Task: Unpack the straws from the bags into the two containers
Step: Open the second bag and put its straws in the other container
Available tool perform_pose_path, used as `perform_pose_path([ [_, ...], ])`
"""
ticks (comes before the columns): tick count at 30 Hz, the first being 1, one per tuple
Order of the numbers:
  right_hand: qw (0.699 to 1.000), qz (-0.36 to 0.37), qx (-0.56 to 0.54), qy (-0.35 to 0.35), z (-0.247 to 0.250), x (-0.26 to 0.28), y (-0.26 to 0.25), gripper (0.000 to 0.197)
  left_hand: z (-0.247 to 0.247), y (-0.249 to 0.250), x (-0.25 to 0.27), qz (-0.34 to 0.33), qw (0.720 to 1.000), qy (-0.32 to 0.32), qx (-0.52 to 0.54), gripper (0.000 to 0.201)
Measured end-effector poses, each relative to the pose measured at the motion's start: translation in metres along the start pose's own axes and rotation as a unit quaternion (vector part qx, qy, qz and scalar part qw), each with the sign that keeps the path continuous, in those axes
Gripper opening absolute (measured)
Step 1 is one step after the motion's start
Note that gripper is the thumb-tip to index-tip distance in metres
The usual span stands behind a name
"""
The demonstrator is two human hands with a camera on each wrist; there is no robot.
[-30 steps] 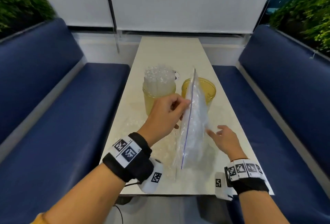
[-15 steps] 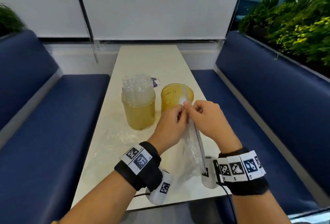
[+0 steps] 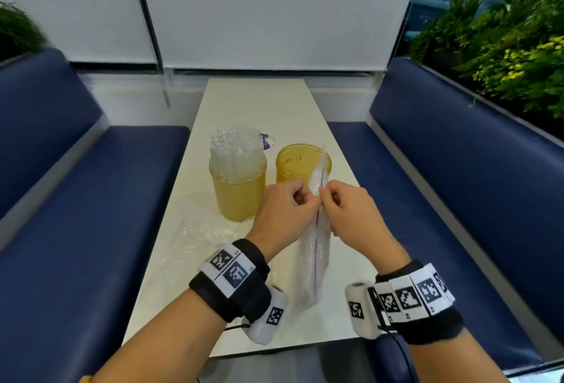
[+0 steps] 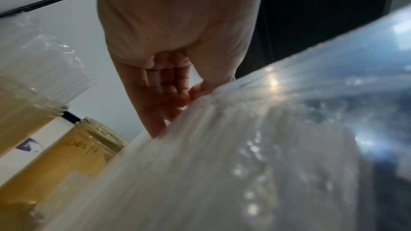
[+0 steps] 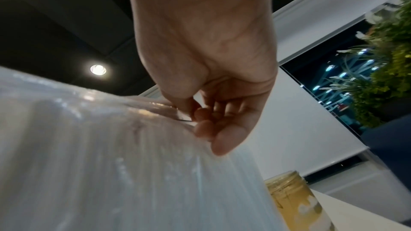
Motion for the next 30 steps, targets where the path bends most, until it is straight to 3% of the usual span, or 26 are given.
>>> perform_pose_path([
  [3,1.000,0.003,0.010,-0.004,0.003,0.003,-0.005,0.037,0.001,0.003,-0.002,-0.010,0.999,0.015,-0.050,0.029],
  [7,1.000,-0.022,-0.006,-0.007,0.005,0.001,-0.008,0.039,-0.005,0.007,-0.004,0.007,0.993,-0.071,-0.097,0.035],
  [10,1.000,-0.027,-0.004,-0.011,0.007,0.000,-0.010,0.038,-0.004,0.008,-0.006,0.018,0.990,-0.130,-0.053,0.044],
  [12,0.999,-0.046,-0.021,-0.016,0.009,0.001,-0.011,0.040,-0.002,0.008,-0.004,0.038,0.988,-0.152,-0.002,0.038],
  [15,0.999,-0.041,-0.004,-0.027,0.009,0.003,-0.016,0.040,0.002,0.005,-0.002,0.073,0.988,-0.134,0.027,0.035],
  [21,0.998,-0.049,0.017,0.029,0.017,0.004,-0.014,0.034,0.017,-0.002,-0.016,0.066,0.997,-0.023,-0.032,0.029],
  [26,0.989,-0.024,0.125,0.074,0.050,-0.003,-0.012,0.022,0.037,0.013,-0.029,-0.004,0.993,0.001,-0.119,0.013],
  [30,0.966,0.016,0.252,0.060,0.070,-0.013,-0.015,0.021,0.041,0.018,-0.043,-0.108,0.954,-0.056,-0.273,0.030],
])
Point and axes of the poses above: each hand's wrist, its own x-axis away from the middle knuckle, its own z-axis out of the back of the hand, y = z × x, the point moved 3 cm from there along -x, towards the middle knuckle, and after that the axes turned 15 degrees about y, right-handed, at the moved point
